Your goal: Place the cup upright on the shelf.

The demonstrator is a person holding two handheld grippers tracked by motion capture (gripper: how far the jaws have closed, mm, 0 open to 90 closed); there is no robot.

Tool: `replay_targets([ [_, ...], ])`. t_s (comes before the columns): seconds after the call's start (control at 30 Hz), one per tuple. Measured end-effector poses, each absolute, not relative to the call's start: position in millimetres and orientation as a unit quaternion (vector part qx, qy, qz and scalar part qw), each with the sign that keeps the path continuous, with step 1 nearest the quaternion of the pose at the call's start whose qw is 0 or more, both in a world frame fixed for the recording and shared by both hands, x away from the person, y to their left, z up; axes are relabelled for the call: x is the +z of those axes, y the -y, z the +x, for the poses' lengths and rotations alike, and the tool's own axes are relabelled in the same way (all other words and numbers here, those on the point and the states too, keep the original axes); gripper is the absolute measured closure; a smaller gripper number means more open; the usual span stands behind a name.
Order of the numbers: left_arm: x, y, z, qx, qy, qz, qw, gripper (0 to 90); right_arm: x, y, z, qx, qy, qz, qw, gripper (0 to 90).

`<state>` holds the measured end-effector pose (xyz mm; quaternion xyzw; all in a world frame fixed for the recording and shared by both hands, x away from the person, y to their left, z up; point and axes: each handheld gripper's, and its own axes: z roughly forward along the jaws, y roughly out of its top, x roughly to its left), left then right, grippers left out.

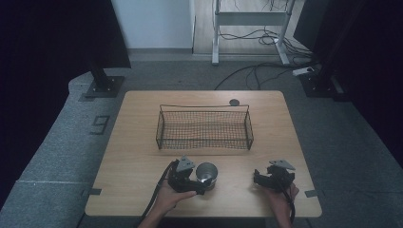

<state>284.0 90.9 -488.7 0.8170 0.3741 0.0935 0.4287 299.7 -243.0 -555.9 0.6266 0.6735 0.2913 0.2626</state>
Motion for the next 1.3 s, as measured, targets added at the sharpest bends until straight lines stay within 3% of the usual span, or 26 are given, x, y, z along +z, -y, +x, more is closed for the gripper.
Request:
replay_targets([
  [0.77, -500.1, -61.9, 286.4, 0.099, -0.373, 0.821, 0.420, 1.8, -555.9, 243.0, 299.7, 0.291, -0.674, 0.626, 0.263, 3.6],
  [0.97, -501.2, -63.7, 285.9, 0.117, -0.380, 0.812, 0.426, 13.2, -555.9, 243.0, 299.7, 0.291, -0.673, 0.627, 0.263, 3.6],
  [1.3, -502.8, -65.4, 287.6, 0.111, -0.372, 0.815, 0.430, 14.0, -556.0, 242.9, 299.7, 0.291, -0.673, 0.627, 0.263, 3.6],
])
